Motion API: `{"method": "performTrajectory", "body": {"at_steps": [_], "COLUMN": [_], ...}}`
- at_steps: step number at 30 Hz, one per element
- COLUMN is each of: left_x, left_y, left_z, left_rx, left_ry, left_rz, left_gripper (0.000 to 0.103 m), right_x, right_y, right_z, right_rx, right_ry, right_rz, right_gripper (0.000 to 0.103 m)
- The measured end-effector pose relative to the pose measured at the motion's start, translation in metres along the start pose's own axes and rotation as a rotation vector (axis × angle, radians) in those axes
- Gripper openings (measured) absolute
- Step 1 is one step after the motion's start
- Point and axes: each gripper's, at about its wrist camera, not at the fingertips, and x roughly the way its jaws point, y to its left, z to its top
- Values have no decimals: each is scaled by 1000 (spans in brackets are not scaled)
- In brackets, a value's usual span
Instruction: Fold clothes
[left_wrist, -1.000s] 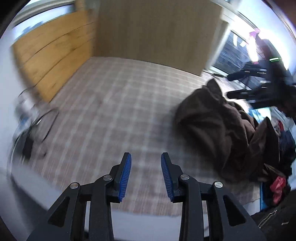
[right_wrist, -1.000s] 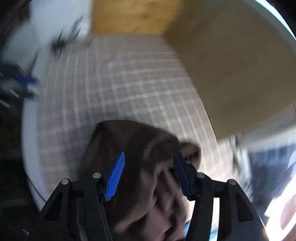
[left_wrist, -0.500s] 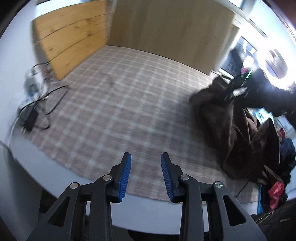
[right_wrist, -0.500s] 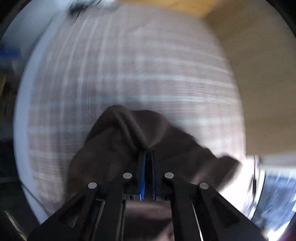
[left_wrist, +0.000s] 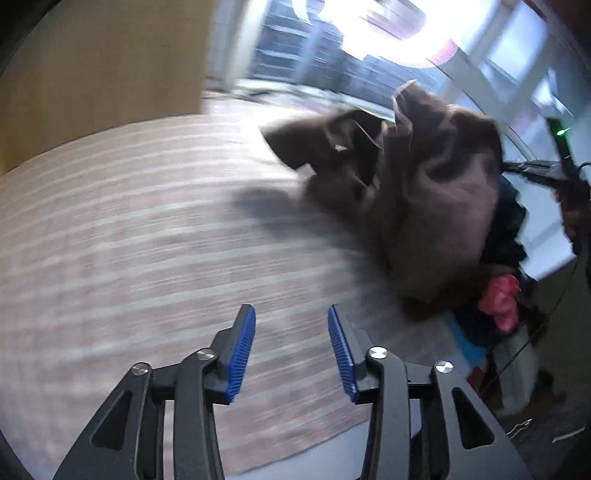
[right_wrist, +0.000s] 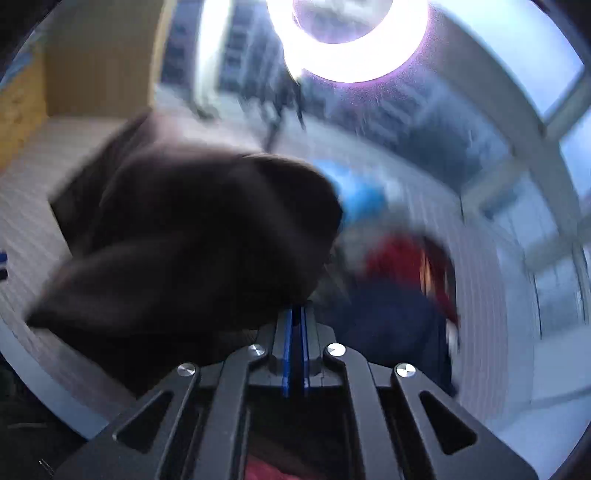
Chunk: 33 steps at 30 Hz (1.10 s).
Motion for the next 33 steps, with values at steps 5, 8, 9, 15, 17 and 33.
{"method": "performTrajectory", "body": {"at_steps": [5, 8, 9, 15, 17, 33], "left_x": [50, 80, 89, 133, 131, -158], "left_y": [-31, -40, -44, -51, -47, -58], "left_z": [33, 56, 62, 83, 84, 140], "left_rx": [59, 74, 80, 44, 14, 212], "left_ry": [17, 7, 9, 22, 17, -406], "left_rz": [-25, -20, -27, -155, -181, -110], "left_gripper": [43, 49, 49, 6, 6, 5], "right_x": [-7, -20, -19, 21, 46, -173], "right_y": [-7, -14, -14, -5, -3, -28], "right_z": [-19, -10, -3, 43, 52, 65], "right_rx": [-19, -38, -48, -223, -280, -44], "right_ry": [-15, -65, -82, -115, -85, -579], "right_rz": [22, 70, 87, 103, 96, 201], "right_gripper": [15, 33, 40, 63, 64, 8]}}
